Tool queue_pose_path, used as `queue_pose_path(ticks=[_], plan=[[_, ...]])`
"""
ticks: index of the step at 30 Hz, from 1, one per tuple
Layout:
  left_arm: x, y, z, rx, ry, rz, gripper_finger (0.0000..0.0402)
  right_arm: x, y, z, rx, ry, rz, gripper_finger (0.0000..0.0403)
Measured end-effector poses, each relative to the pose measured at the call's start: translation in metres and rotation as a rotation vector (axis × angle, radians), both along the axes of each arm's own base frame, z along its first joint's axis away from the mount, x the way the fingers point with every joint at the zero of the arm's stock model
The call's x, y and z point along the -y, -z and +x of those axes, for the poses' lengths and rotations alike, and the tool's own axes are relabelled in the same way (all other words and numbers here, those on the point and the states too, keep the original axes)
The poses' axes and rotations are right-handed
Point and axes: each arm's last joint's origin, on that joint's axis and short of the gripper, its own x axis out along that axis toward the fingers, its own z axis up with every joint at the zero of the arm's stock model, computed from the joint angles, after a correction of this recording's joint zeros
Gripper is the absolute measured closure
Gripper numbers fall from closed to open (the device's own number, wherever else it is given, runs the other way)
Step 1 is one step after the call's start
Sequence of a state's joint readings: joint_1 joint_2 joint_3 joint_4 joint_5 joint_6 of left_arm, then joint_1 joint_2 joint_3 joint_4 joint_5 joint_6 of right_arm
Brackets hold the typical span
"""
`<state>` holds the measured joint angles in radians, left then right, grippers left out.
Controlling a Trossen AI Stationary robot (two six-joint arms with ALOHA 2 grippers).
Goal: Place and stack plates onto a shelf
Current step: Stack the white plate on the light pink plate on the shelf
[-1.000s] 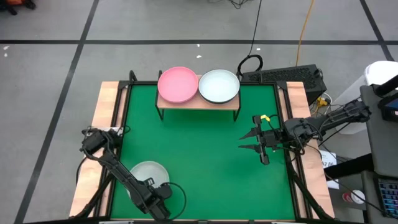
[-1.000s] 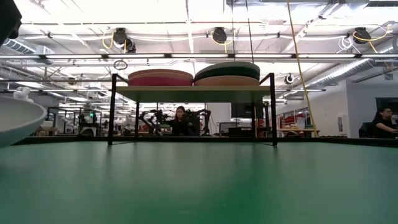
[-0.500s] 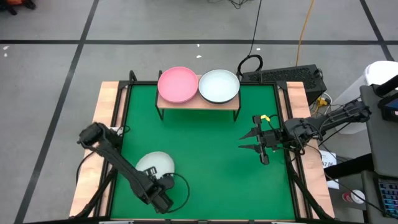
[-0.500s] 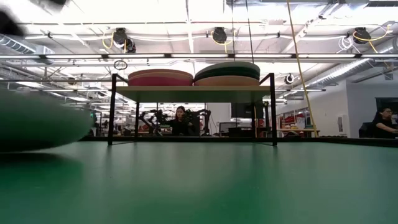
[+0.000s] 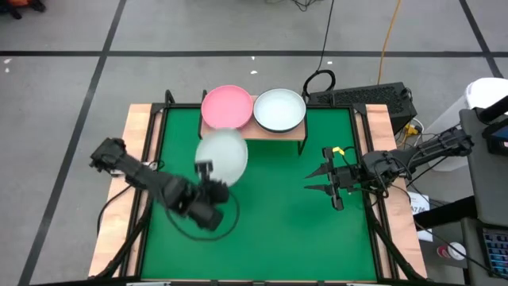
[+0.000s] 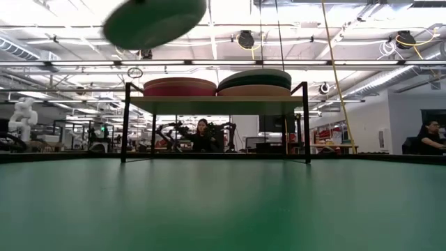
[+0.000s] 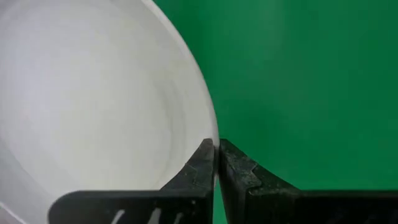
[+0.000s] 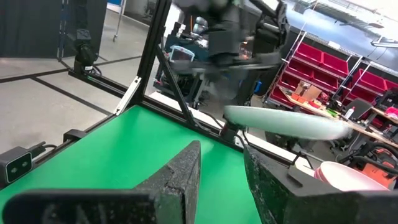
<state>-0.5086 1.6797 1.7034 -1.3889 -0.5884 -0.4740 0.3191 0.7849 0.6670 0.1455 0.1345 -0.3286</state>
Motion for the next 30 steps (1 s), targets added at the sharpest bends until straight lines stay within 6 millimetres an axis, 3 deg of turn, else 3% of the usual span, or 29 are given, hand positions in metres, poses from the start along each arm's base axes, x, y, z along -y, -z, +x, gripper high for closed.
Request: queue_pose_path(ticks=[7,14,17,23,30], plan=[[-0.089,-0.012,0.018,-0.170,0.088,0.198,0.0394,0.000,0.000,0.000,-0.001,0.000,0.001,0.0298],[-0.186,-0.011,0.020,-0.302,0.029,0.131,0.0394,0.000,0.000,0.000,0.000,0.000,0.002,0.0298],[-0.216,-0.011,0.018,-0.278,-0.002,0.064,0.0394,0.000,0.000,0.000,0.000,0.000,0.001,0.0298],[-0.241,-0.012,0.016,-0.219,-0.002,-0.006,0.0392,0.000,0.000,0.000,-0.001,0.001,0.002,0.0298],[-0.241,-0.012,0.017,-0.198,0.010,-0.038,0.0346,0.000,0.000,0.000,-0.004,0.000,0.001,0.0298]])
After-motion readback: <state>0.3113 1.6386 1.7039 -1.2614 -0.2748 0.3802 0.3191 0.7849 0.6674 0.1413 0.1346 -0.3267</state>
